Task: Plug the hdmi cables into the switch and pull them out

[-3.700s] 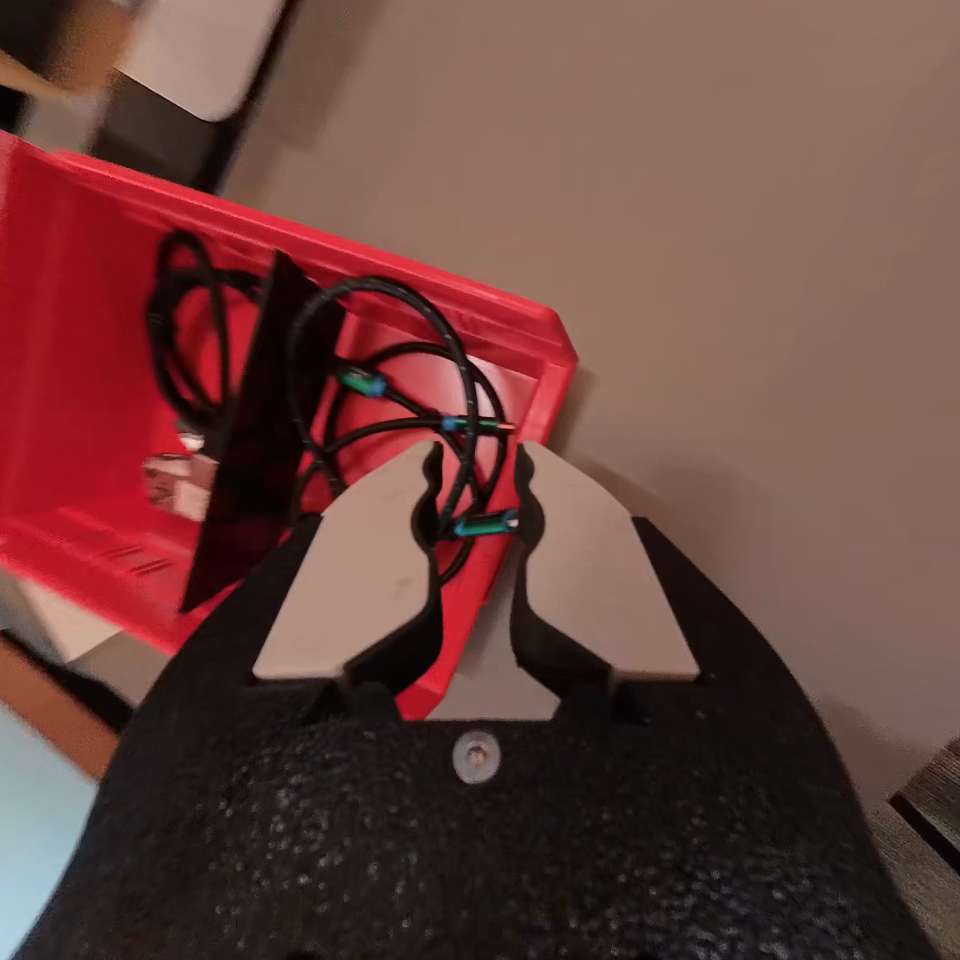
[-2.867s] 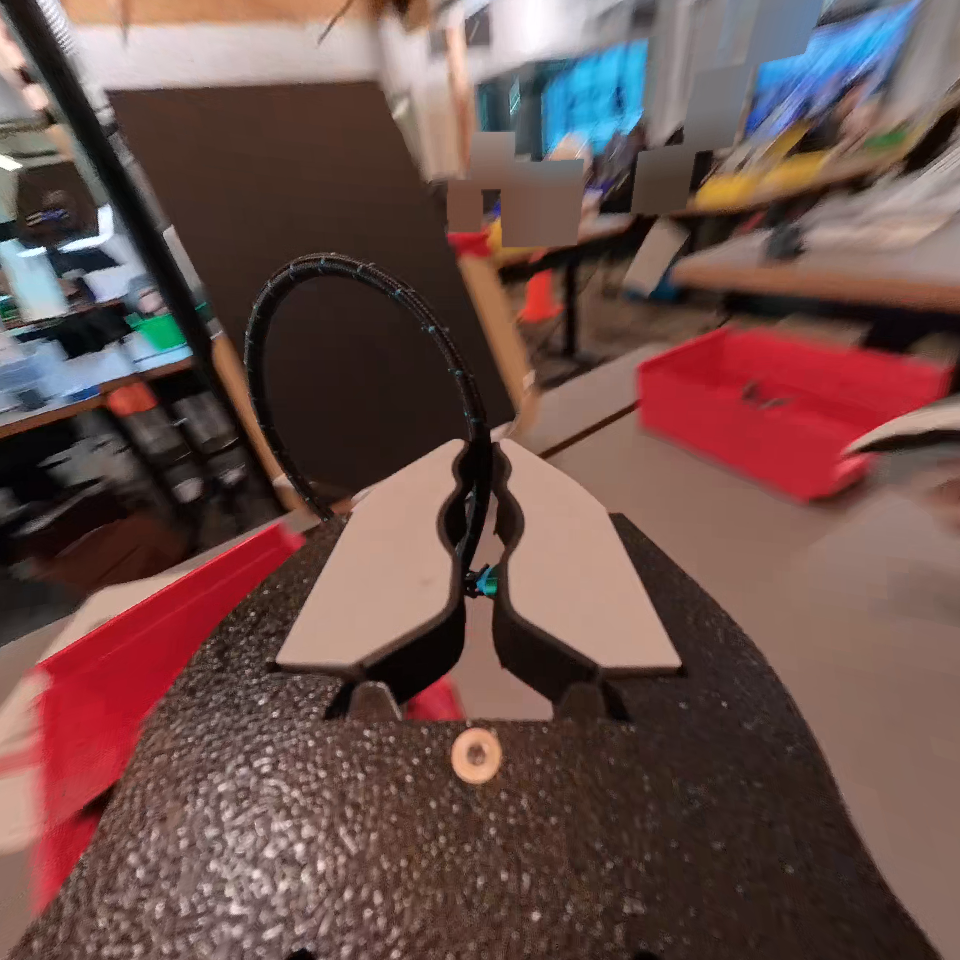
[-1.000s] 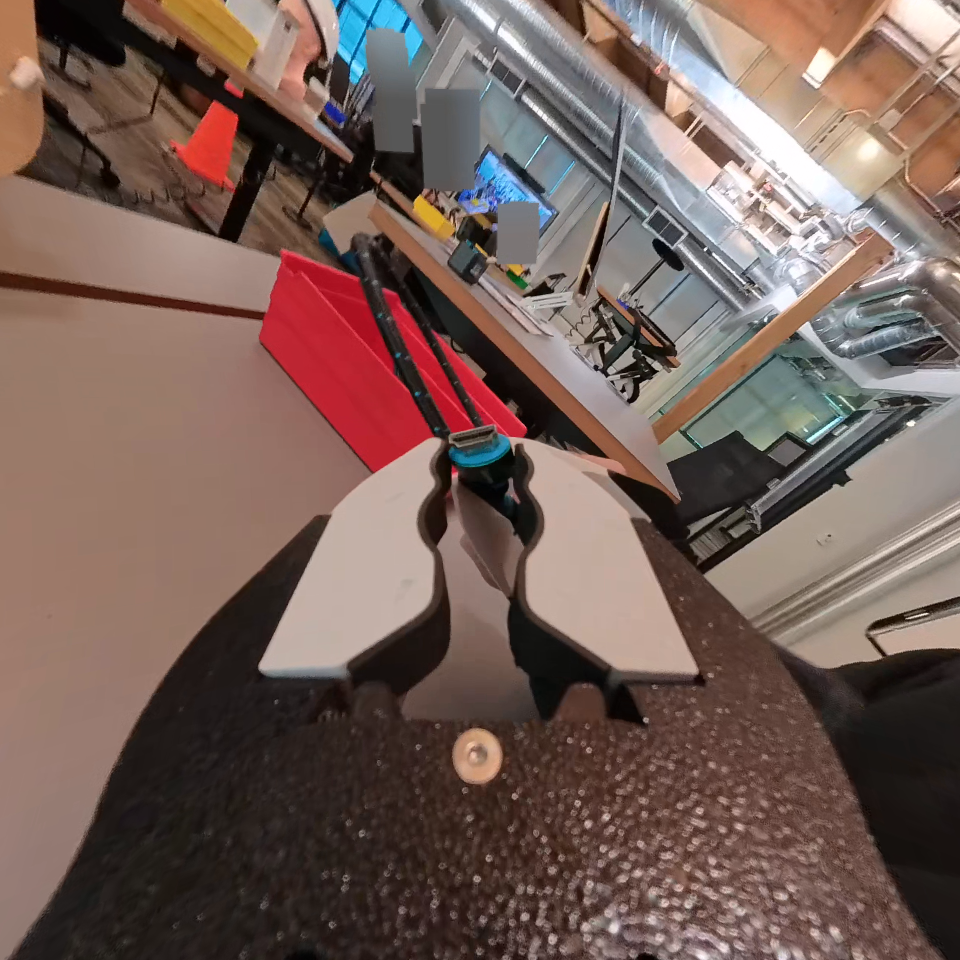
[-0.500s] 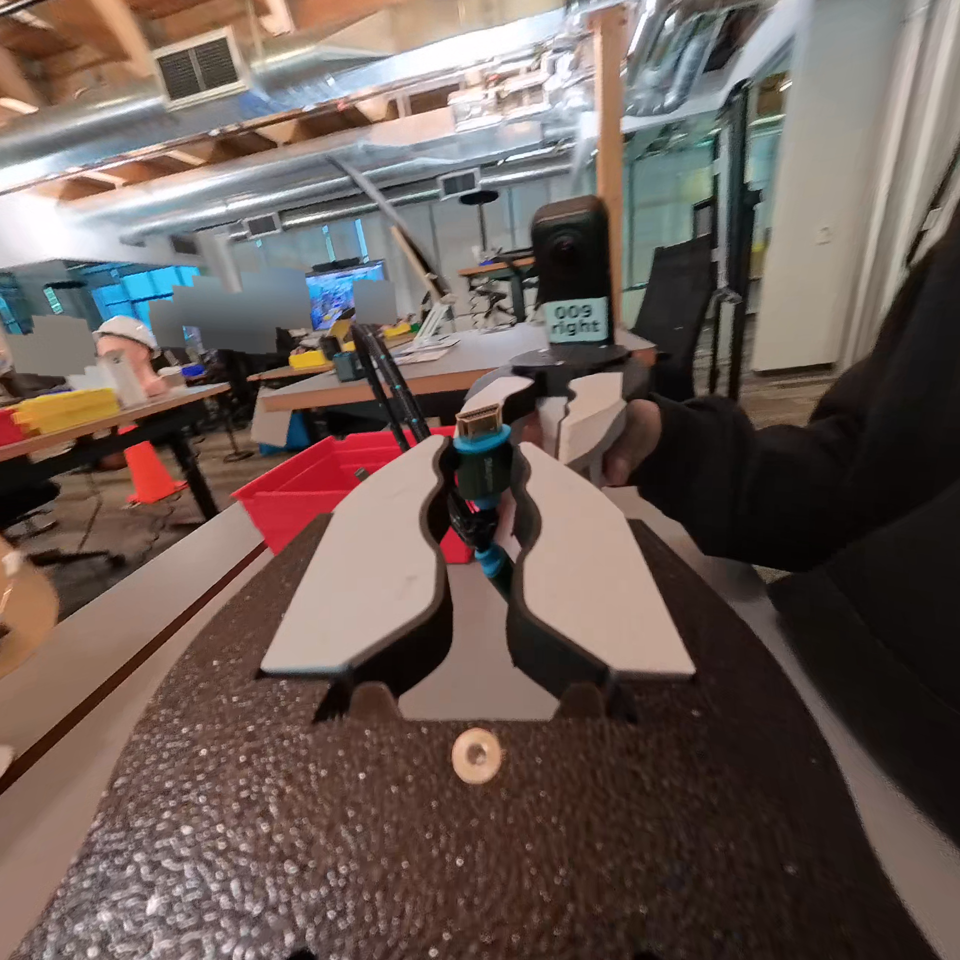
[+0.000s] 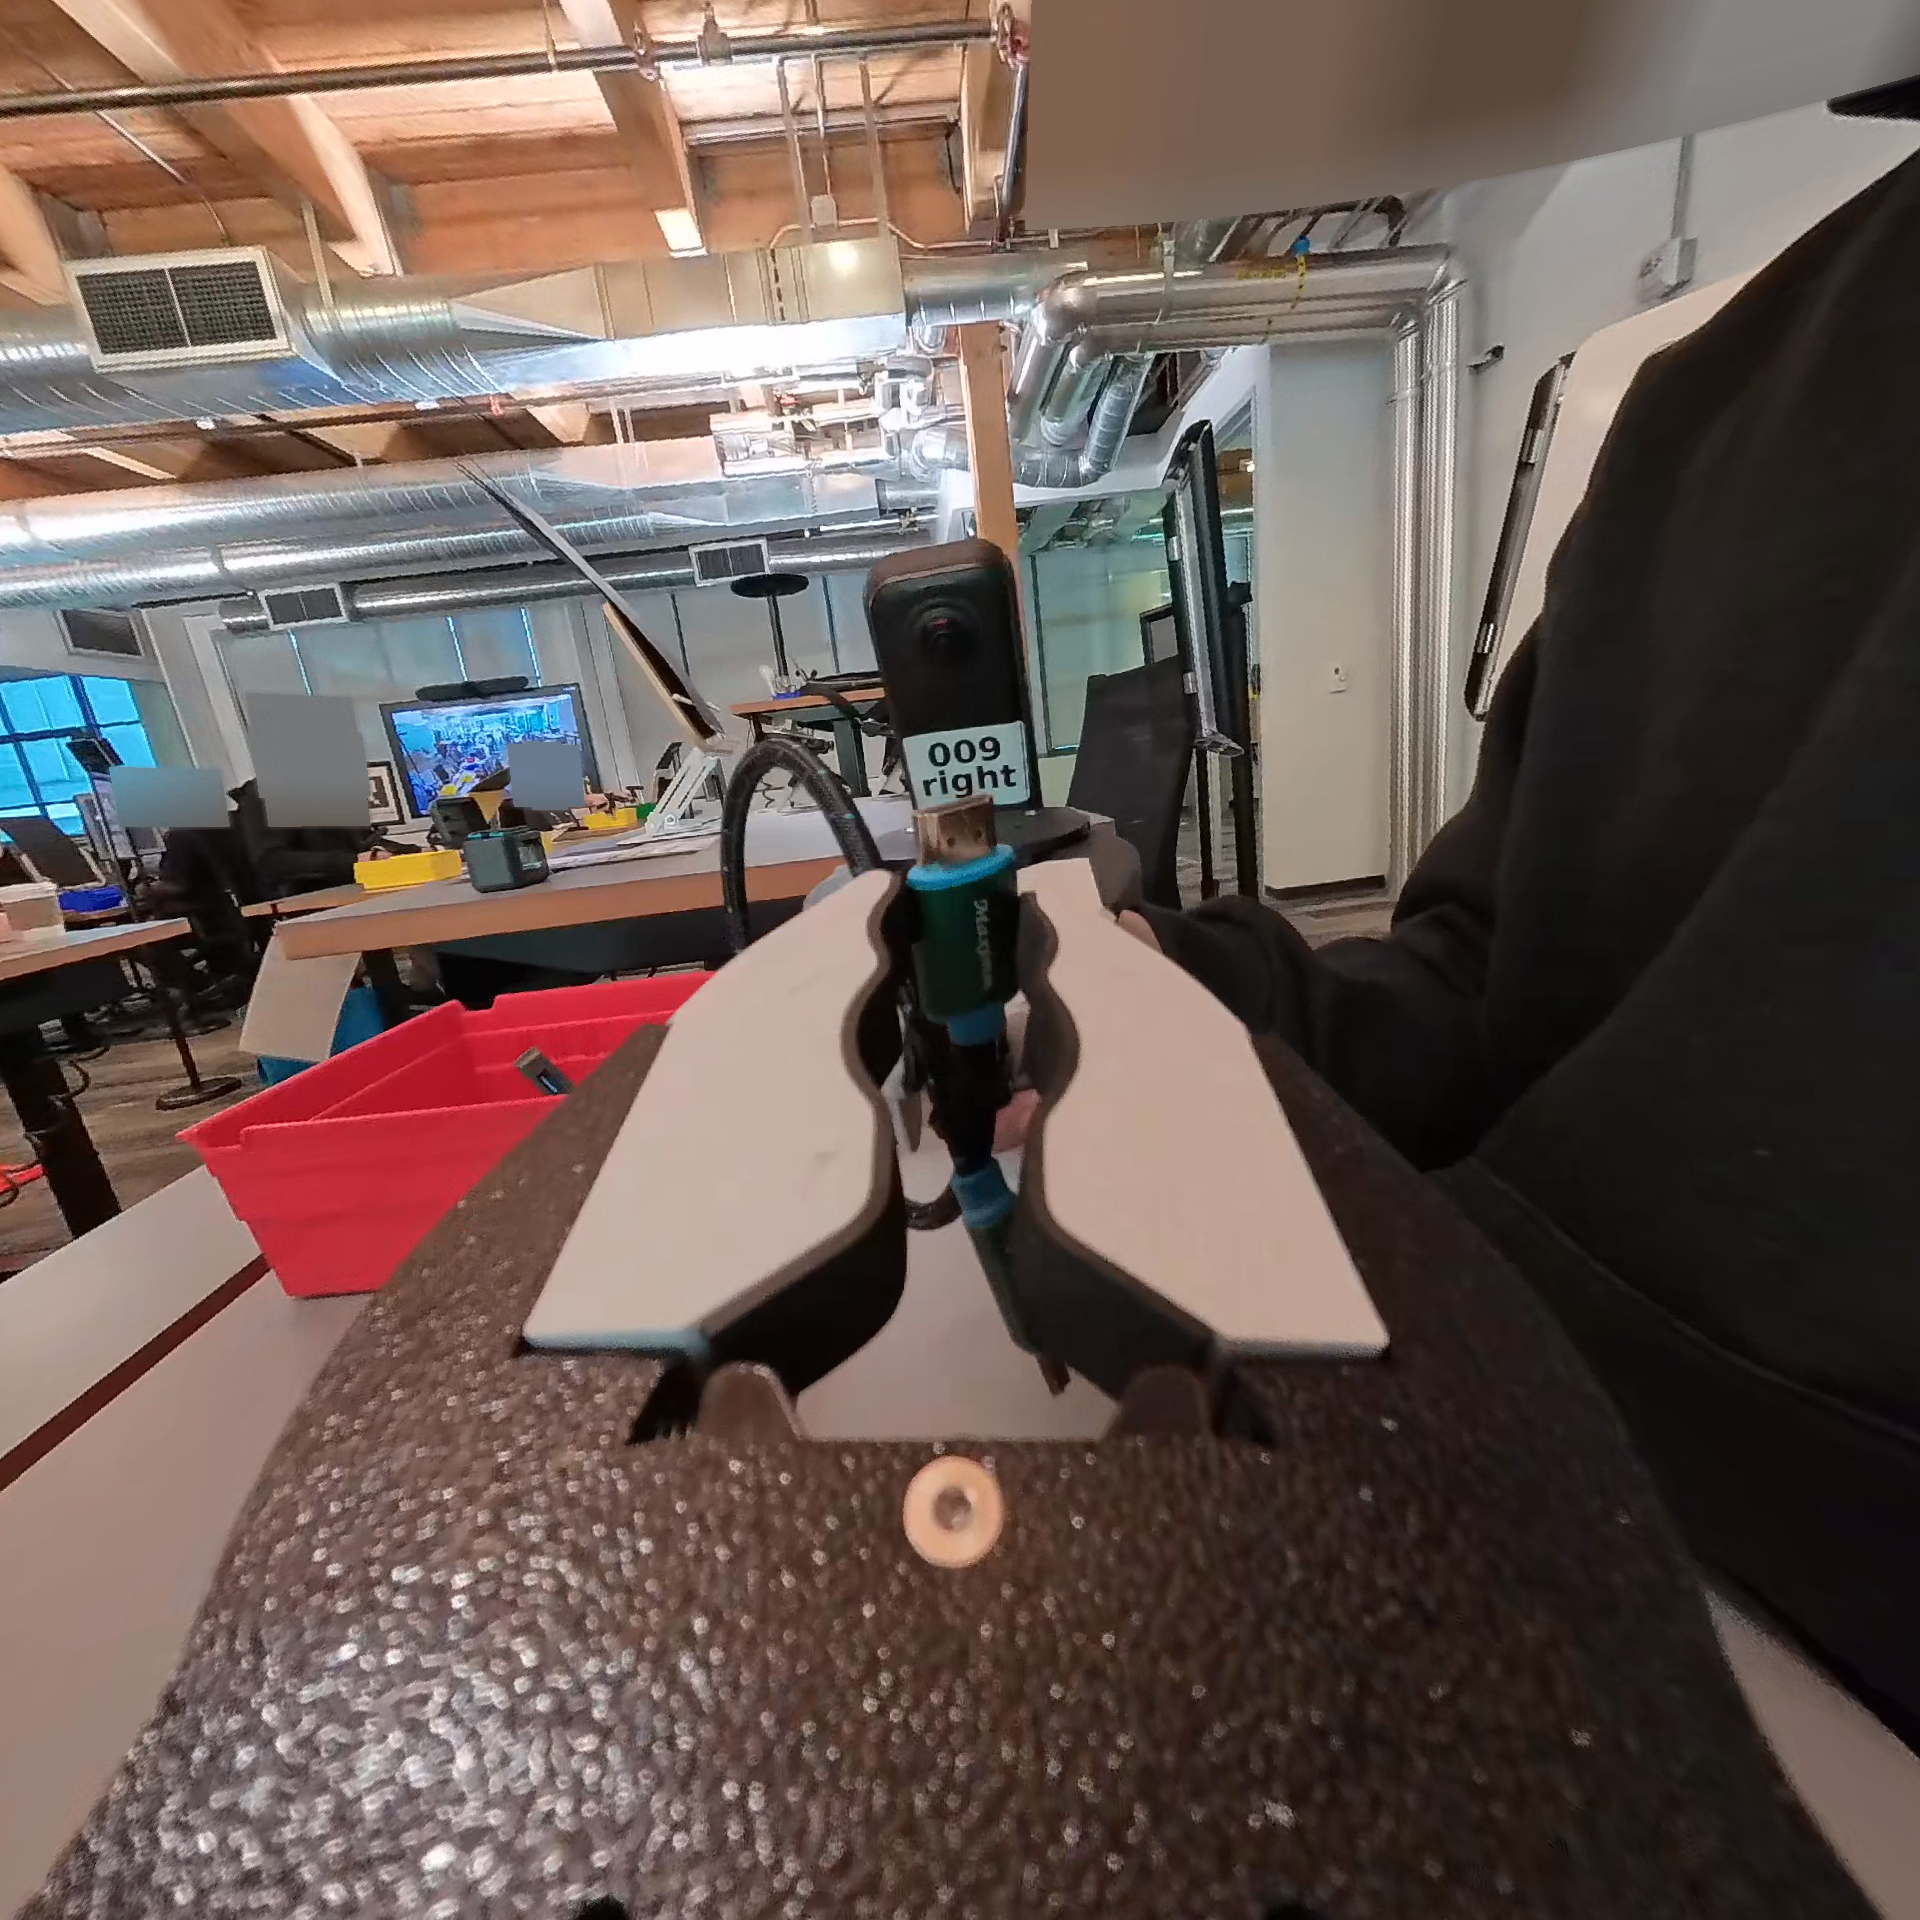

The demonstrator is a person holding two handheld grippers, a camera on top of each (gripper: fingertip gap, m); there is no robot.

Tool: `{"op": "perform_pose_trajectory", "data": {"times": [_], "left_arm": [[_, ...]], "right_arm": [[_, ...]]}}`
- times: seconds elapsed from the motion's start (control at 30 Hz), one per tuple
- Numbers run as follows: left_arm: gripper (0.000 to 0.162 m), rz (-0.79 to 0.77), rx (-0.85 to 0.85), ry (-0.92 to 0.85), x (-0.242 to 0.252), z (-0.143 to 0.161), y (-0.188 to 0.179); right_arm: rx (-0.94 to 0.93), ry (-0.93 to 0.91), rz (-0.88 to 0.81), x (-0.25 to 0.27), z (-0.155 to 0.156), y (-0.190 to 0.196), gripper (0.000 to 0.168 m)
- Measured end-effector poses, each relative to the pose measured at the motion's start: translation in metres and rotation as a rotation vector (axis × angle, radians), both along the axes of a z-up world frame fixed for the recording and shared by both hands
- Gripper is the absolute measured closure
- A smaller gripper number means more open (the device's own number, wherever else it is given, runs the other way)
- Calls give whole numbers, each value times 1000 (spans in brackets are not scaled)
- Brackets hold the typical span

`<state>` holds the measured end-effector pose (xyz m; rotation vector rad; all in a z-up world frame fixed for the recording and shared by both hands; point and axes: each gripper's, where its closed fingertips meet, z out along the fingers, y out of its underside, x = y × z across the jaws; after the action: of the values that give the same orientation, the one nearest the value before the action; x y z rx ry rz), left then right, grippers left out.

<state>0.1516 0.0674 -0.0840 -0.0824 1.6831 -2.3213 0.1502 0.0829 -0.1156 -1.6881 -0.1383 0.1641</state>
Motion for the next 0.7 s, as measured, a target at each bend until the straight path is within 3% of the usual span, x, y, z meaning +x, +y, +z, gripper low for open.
{"op": "perform_pose_trajectory", "data": {"times": [0.1, 0.2, 0.33, 0.43, 0.47, 0.53, 0.6, 0.7], "left_arm": [[143, 11, 28, 7, 1, -2, -3], [142, 112, 72, 137, 19, -10, 1], [124, 279, 100, 286, 37, -16, 8], [112, 355, 269, 297, 41, -31, -3], [113, 385, 319, 286, 43, -35, -7], [143, 482, 382, 255, 50, -38, -5], [144, 498, 388, 223, 50, -35, -5], [146, 388, 256, 267, 42, -27, -10]], "right_arm": [[-11, -32, 11, -1, -3, 1, 154], [-55, -123, -143, 23, -8, -3, 154], [-227, -375, -406, 62, -22, -19, 154], [-276, -476, -445, 63, -26, -16, 154], [-297, -513, -450, 63, -28, -14, 154], [-323, -559, -433, 59, -32, -11, 155], [-309, -540, -422, 57, -31, -10, 154], [-254, -415, -329, 47, -27, -11, 153]]}}
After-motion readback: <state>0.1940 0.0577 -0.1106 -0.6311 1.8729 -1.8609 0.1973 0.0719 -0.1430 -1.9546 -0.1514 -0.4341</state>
